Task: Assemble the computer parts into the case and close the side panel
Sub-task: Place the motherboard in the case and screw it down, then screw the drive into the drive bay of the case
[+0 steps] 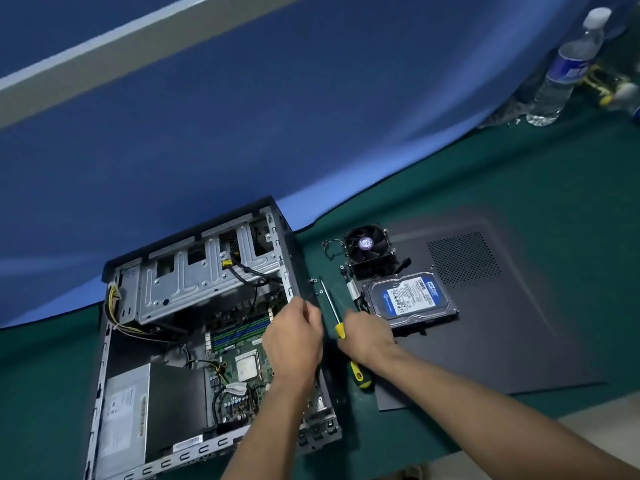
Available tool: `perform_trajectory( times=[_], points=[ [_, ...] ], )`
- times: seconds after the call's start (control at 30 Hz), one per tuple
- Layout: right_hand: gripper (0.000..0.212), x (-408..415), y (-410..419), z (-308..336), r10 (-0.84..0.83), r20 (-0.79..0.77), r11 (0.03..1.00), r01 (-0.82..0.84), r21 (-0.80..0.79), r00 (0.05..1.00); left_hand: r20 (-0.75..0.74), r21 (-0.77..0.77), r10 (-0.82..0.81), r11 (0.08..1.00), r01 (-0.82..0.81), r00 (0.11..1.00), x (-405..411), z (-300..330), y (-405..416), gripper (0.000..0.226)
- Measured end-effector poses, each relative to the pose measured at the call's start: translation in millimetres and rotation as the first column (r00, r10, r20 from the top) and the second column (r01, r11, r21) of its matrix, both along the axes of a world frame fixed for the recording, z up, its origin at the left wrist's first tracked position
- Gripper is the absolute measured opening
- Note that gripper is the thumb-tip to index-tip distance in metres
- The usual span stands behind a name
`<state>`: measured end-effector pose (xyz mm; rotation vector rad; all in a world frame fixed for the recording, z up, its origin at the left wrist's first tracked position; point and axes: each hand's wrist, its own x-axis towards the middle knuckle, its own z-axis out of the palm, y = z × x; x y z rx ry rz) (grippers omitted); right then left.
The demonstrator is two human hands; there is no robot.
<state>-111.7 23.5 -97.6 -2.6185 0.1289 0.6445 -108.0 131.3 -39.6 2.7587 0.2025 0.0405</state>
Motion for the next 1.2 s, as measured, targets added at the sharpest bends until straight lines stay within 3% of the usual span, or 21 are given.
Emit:
perform_trajectory(
  times=[0.2, 0.33, 0.53, 0.63, 0.8, 0.93, 1.2],
  points=[
    [0.036, 7, 8, -16, 0.250, -0.042, 0.947, -0.253, -0.198, 0.967, -0.003, 0.063, -0.041, 0.997, 0.041, 0.999, 4, -5, 3, 0.027],
    [0.033, 12, 7, -12, 0.205, -0.045, 0.968, -0.210, -0.136, 0.978, 0.025, 0.055, -0.053, 0.997, 0.051, 0.998, 4, -5, 2, 0.028],
    [0.038, 22, -31, 11, 0.201, 0.133, 0.977, -0.190, -0.093, 0.971, 0.033, 0.024, -0.044, 0.999, 0.044, 0.998, 3, -5, 2, 0.028],
    [0.054, 25, -59, 15, 0.282, 0.116, 0.948, -0.258, -0.185, 0.952, 0.036, 0.019, -0.040, 0.999, 0.040, 0.999, 2, -5, 3, 0.029],
    [0.098, 34, -78, 9, 0.318, -0.100, 0.914, -0.333, -0.232, 0.943, 0.015, 0.035, -0.049, 0.998, 0.049, 0.999, 2, -4, 4, 0.028],
    [0.125, 46, -80, 6, 0.408, -0.263, 0.802, -0.481, -0.355, 0.874, 0.025, 0.037, -0.057, 0.998, 0.056, 0.998, 3, -4, 4, 0.027],
    [0.116, 42, -86, 2, 0.489, -0.085, 0.784, -0.481, -0.393, 0.868, 0.020, 0.046, -0.055, 0.997, 0.055, 0.998, 5, -9, 6, 0.029]
  ],
)
